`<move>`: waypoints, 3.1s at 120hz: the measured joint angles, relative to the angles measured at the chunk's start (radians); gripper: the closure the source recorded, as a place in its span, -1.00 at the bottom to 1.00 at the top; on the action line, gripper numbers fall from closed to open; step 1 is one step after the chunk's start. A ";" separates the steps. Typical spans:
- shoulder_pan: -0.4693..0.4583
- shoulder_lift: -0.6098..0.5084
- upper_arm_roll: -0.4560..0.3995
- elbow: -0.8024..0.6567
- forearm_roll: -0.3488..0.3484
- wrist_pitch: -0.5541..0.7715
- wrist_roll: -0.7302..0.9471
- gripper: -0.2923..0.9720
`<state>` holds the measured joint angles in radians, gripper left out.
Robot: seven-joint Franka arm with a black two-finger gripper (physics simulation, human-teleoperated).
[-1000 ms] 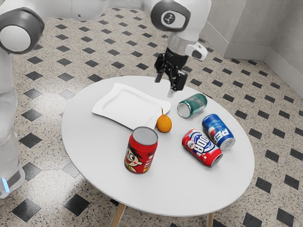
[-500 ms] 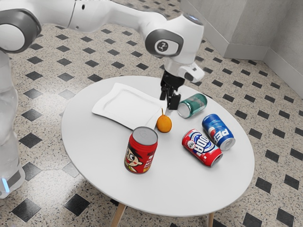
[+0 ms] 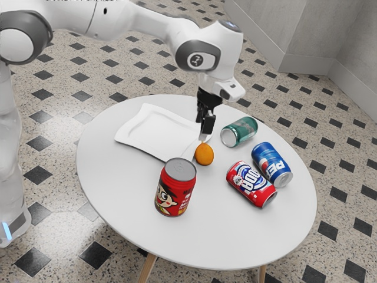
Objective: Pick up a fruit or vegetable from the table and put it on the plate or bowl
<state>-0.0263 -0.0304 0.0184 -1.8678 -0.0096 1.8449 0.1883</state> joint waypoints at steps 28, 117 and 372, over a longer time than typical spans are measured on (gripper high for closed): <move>-0.017 0.027 0.000 -0.028 -0.005 0.042 0.048 -0.54; -0.037 0.050 0.001 -0.063 -0.004 0.125 0.126 -0.54; 0.094 0.037 -0.089 -0.158 -0.022 0.307 0.164 -0.54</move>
<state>0.0681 0.0069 -0.0704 -2.0256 -0.0312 2.1524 0.3523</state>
